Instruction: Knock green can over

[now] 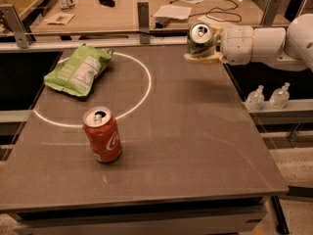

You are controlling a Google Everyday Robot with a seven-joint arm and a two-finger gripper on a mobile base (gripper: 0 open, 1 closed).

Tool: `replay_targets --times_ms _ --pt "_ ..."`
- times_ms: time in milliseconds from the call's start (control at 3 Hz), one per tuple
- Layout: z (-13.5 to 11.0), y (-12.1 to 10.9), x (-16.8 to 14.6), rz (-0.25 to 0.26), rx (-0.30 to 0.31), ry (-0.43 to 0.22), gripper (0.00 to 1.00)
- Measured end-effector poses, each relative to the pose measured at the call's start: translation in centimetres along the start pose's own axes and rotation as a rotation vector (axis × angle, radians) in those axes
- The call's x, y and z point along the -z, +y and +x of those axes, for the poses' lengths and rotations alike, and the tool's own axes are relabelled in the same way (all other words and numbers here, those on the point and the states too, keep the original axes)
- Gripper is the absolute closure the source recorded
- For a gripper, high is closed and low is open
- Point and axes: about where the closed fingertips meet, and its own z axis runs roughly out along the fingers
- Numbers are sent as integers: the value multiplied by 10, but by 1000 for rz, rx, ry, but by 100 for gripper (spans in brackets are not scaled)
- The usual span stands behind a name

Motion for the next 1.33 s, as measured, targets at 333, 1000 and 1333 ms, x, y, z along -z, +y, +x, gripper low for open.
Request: replay_targets --times_ms 333,1000,1333 --pt "-6 7 -1 -17 127 20 100" --pt "-3 9 -3 -4 180 36 100" --pt "-4 4 3 29 305 15 100"
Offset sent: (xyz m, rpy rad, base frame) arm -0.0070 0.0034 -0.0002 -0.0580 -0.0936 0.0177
